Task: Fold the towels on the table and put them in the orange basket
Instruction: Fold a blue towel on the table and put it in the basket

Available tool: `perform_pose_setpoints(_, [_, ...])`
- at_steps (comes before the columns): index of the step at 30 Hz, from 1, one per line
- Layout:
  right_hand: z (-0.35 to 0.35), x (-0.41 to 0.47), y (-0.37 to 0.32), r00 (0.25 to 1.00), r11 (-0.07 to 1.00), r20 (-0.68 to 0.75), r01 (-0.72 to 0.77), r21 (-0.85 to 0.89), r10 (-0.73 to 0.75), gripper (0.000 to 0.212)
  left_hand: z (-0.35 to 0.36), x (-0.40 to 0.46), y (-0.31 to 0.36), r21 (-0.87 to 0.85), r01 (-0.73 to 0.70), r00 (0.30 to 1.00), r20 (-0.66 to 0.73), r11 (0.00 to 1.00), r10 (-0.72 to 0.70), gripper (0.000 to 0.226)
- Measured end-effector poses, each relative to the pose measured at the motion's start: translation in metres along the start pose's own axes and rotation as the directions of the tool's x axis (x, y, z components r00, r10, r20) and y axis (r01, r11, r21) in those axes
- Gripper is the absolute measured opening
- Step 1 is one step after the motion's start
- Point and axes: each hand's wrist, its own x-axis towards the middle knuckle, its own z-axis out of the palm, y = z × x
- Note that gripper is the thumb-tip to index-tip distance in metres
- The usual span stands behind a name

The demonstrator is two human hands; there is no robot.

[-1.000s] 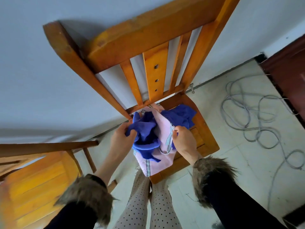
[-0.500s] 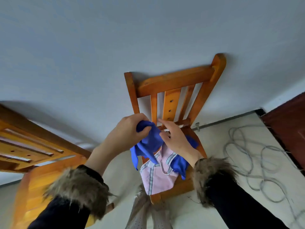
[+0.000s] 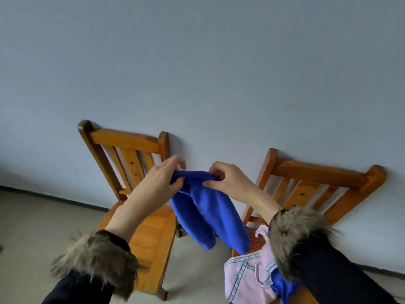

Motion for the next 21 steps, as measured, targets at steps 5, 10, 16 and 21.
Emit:
perform_pose_setpoints(5, [0.072, 0.039, -0.096, 0.974, 0.991, 0.193, 0.127, -0.030, -0.119, 0.018, -0.072, -0.073, -0.068, 0.044, 0.135, 0.972, -0.198, 0.990, -0.124, 0.015])
perform_pose_setpoints(10, [0.175, 0.068, -0.177, 0.911, 0.978, 0.369, 0.208, -0.030, -0.183, 0.010, -0.149, -0.155, -0.142, 0.105, 0.342, 0.889, -0.357, 0.934, -0.286, 0.015])
perform_pose_setpoints(16, [0.296, 0.096, -0.279, 0.831, 0.925, 0.450, 0.378, -0.027, -0.327, 0.014, -0.217, -0.265, -0.219, 0.082, 0.601, 0.714, -0.501, 0.795, -0.488, 0.013])
perform_pose_setpoints(21, [0.389, 0.114, -0.360, 0.758, 0.862, 0.452, 0.504, 0.052, -0.470, 0.027, -0.262, -0.344, -0.277, -0.028, 0.773, 0.472, -0.642, 0.633, -0.604, 0.013])
